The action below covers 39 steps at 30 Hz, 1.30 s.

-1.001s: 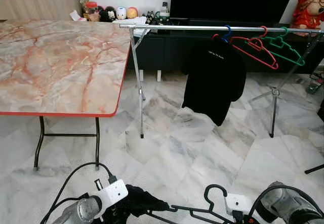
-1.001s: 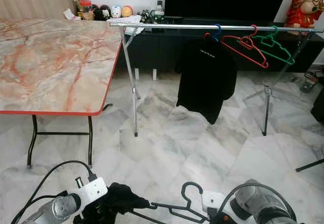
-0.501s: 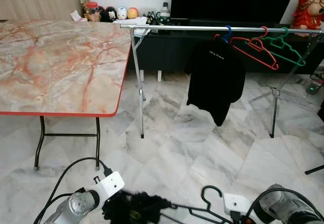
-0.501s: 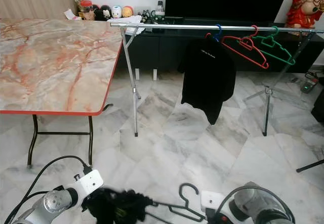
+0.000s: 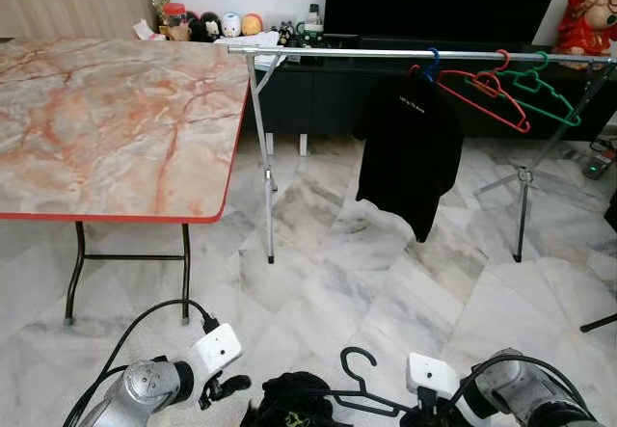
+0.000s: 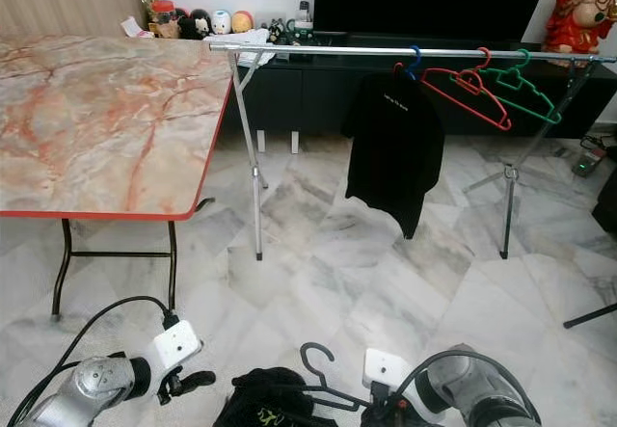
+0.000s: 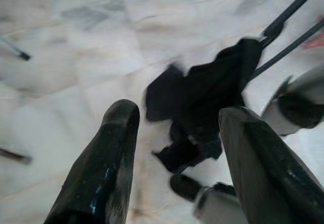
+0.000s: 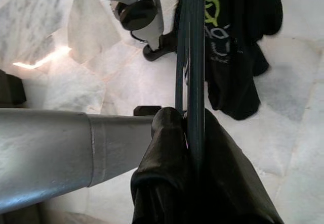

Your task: Hang hanger

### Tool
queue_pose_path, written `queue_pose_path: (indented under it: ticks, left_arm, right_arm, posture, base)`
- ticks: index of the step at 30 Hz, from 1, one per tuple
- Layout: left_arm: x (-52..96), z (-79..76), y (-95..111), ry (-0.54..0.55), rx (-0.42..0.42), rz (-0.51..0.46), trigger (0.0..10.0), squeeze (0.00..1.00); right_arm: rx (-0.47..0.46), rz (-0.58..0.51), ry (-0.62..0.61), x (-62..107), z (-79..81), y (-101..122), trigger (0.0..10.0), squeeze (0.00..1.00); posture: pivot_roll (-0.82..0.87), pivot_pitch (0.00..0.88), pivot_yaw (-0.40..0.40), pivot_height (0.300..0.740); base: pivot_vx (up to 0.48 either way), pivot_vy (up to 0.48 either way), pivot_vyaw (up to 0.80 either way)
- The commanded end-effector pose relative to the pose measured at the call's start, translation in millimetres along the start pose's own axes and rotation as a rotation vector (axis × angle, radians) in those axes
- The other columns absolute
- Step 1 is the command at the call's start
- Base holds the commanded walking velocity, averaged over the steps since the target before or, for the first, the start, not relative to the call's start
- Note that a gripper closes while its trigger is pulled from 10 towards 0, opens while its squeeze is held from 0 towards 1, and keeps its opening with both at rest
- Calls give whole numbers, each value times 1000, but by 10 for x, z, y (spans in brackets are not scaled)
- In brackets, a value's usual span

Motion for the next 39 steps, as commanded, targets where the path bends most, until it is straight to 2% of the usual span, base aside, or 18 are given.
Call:
queue_pose_path:
  ticks: [1, 9, 11, 13, 17, 22, 31, 34, 39]
  left_arm:
    - [20, -28, 16, -32, 33, -6, 10000, 0]
    - [10, -61, -11, -23, 69, 42, 10000, 0]
    - [6, -23, -37, 18, 64, 63, 10000, 0]
    - [-5, 42, -73, 68, 57, 85, 10000, 0]
    - [-17, 81, -89, 99, 55, 93, 10000, 0]
    - [-53, 206, -55, 220, 56, 85, 10000, 0]
    - [-93, 199, -67, 233, 61, 89, 10000, 0]
    - [-121, 141, -91, 190, 61, 101, 10000, 0]
    - [-127, 159, -117, 209, 51, 112, 10000, 0]
  right_arm:
    - [42, -53, -36, 20, -72, 153, 0, 0]
    - [60, -142, -182, -18, -206, 365, 0, 0]
    - [39, -201, -210, -30, -232, 455, 0, 0]
    - [44, -218, -183, -75, -193, 485, 0, 0]
    - [56, -214, -169, -119, -161, 486, 0, 0]
    - [58, -237, -143, -156, -123, 521, 0, 0]
    - [67, -239, -148, -150, -137, 551, 0, 0]
    - [75, -248, -156, -158, -150, 600, 0, 0]
    - [84, -282, -142, -176, -139, 686, 0, 0]
  posture:
    - [80, 81, -46, 740]
    - [74, 85, -42, 740]
    - [77, 87, -39, 740]
    - [76, 86, -38, 740]
    - [74, 88, -37, 740]
    - [73, 84, -36, 740]
    - [70, 80, -36, 740]
    - [70, 76, -34, 740]
    - [69, 70, -33, 740]
  base:
    - [0, 0, 0]
    - [0, 0, 0]
    - [0, 0, 0]
    - [0, 0, 0]
    - [0, 0, 0]
    - [0, 0, 0]
    - [0, 0, 0]
    - [0, 0, 0]
    - [0, 0, 0]
Point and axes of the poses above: a point about 5 cm out from each wrist's last joint towards the gripper, its own x axis pointing back from the gripper into the wrist, its own y axis along the axis of the wrist's last joint, z = x × y, the point moved 3 cm from there along -x, pointing out of the wrist towards the gripper, and after that the axes turned 3 degrees about x, right-handed, at the moved point
